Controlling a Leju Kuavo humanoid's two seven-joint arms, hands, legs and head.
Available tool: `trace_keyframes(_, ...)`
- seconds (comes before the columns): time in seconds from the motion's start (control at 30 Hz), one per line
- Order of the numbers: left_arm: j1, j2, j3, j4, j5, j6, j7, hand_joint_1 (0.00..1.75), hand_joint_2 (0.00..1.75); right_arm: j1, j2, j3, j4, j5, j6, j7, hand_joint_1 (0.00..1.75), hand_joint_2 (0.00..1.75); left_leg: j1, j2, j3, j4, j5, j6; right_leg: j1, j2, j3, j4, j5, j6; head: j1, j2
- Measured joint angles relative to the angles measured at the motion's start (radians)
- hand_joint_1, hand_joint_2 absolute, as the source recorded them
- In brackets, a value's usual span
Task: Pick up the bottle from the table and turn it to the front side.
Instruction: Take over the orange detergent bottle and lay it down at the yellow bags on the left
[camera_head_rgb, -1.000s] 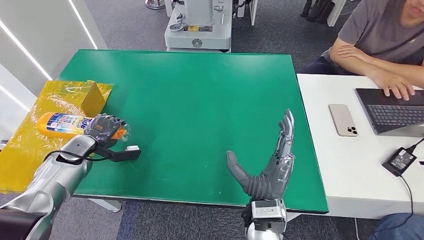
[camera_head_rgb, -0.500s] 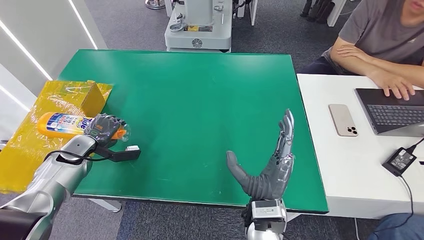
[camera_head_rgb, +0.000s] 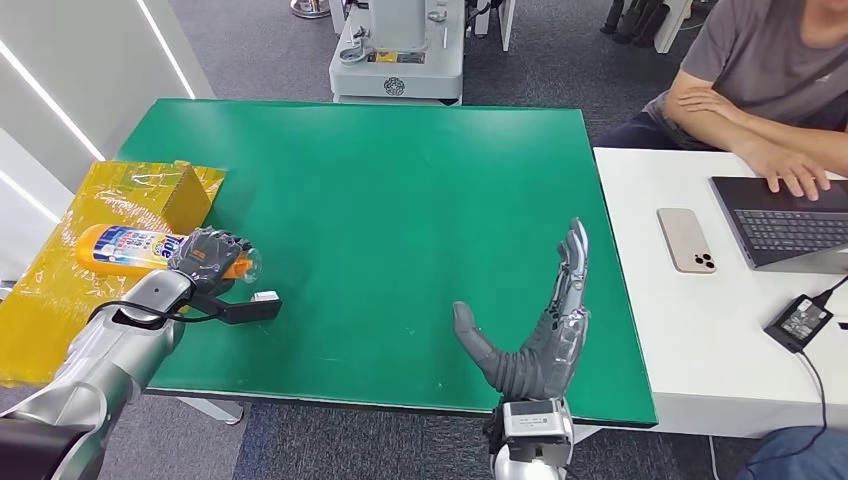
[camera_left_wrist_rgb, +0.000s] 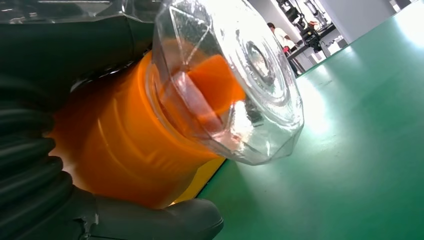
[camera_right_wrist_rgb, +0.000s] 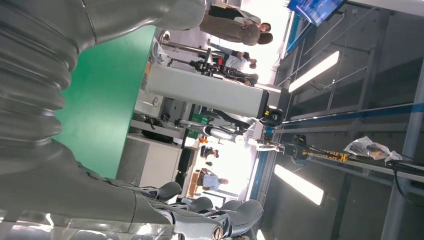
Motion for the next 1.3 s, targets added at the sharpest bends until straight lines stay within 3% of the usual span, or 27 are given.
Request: trace_keyframes(1.3, 0.000, 0.000, 0.000, 0.000, 0.000, 0.000, 0.000, 1.75, 1.75, 0.000, 0.000, 0.000, 0.000, 0.000, 0.000, 0.000, 0.00, 1.75, 0.000, 0.000, 0.000, 0.000, 0.000, 0.000, 0.000, 0.000, 0.000, 0.000, 0.000, 0.000, 0.000, 0.000)
